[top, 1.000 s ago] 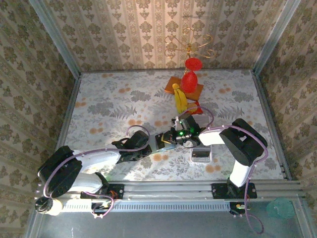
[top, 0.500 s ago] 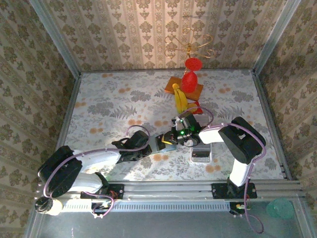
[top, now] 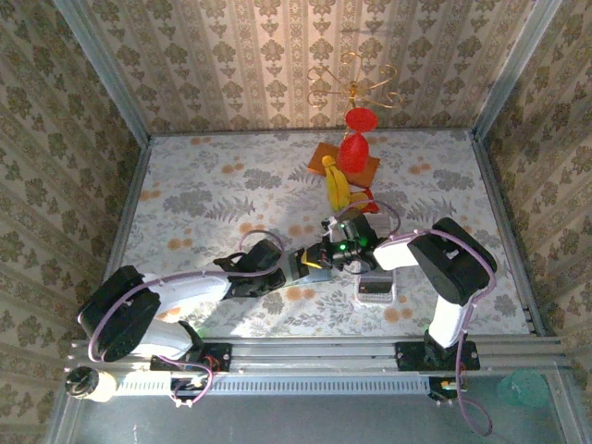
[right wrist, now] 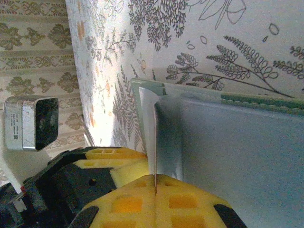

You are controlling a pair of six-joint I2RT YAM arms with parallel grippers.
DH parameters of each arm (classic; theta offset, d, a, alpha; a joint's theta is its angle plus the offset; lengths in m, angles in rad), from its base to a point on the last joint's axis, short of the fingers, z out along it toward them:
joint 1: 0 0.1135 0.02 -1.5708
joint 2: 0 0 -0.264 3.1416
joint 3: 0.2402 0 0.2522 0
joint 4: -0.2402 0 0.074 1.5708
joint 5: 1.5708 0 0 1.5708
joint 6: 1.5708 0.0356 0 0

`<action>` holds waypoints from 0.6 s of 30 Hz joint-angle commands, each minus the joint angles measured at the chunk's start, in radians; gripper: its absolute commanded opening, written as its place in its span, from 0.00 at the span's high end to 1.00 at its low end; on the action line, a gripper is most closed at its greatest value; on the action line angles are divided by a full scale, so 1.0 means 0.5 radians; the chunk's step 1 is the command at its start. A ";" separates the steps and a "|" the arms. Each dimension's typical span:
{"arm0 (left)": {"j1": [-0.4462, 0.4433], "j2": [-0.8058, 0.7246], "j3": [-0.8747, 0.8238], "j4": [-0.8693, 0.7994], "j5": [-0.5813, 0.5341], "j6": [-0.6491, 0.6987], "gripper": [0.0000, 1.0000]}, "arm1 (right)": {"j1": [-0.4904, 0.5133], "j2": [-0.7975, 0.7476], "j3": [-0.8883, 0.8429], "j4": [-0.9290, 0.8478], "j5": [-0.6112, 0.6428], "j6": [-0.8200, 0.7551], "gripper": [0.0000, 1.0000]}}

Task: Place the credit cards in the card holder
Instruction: Insert the credit card into the card slot.

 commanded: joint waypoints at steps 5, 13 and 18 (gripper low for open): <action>-0.005 0.060 -0.057 0.064 0.068 -0.019 0.79 | 0.007 0.089 0.052 -0.026 -0.035 0.016 1.00; -0.002 0.074 -0.077 0.123 0.059 -0.046 0.80 | 0.050 0.078 0.184 -0.357 -0.020 -0.194 0.80; 0.001 0.075 -0.080 0.117 0.049 -0.049 0.80 | 0.050 0.026 0.264 -0.676 0.065 -0.394 0.71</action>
